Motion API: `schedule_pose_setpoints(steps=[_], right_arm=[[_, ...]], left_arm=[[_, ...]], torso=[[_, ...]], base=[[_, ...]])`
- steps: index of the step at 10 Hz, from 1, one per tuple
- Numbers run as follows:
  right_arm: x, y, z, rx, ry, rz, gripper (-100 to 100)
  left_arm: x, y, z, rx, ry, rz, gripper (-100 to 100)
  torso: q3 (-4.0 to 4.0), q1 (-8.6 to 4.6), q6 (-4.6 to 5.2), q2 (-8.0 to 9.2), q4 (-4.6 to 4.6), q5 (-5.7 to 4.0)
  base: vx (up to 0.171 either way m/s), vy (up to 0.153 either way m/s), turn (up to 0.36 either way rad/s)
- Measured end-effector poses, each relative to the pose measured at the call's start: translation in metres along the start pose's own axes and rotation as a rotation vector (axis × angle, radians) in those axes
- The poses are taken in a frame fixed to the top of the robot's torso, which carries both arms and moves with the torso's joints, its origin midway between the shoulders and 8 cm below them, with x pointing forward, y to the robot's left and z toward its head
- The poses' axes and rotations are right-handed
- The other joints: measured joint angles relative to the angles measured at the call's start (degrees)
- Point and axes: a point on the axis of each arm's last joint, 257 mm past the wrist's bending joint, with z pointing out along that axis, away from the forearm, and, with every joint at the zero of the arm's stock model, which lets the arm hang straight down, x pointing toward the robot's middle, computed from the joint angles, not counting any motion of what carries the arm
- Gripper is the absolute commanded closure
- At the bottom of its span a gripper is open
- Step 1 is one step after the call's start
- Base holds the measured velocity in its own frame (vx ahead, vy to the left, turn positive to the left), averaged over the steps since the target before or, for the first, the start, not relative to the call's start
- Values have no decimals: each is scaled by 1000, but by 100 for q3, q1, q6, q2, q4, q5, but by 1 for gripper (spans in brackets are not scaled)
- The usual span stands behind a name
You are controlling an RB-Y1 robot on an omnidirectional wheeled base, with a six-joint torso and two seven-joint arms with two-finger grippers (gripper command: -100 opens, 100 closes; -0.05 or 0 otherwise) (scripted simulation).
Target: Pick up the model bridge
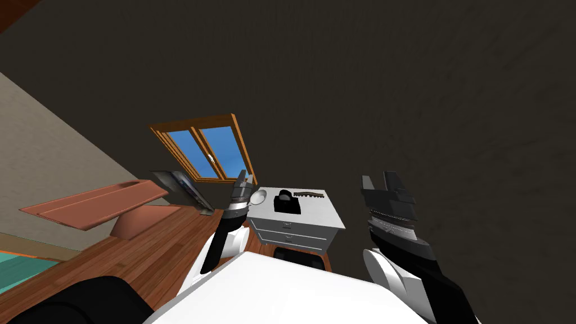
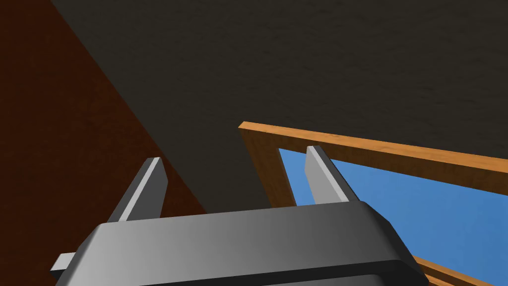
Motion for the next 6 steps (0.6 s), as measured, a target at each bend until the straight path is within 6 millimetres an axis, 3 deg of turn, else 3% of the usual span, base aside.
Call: schedule_pose_setpoints(steps=[2, 6], right_arm=[[8, -2, 1, 0, 38, -2, -100], [33, -15, -1, 11, 154, -2, -100]], left_arm=[[0, 0, 0, 0, 0, 0, 0], [0, 0, 0, 0, 0, 0, 0]], torso=[[16, 5, -1, 29, 6, 1], [35, 25, -3, 60, 14, 6]], base=[[-100, 23, 71], [-161, 58, 154]])
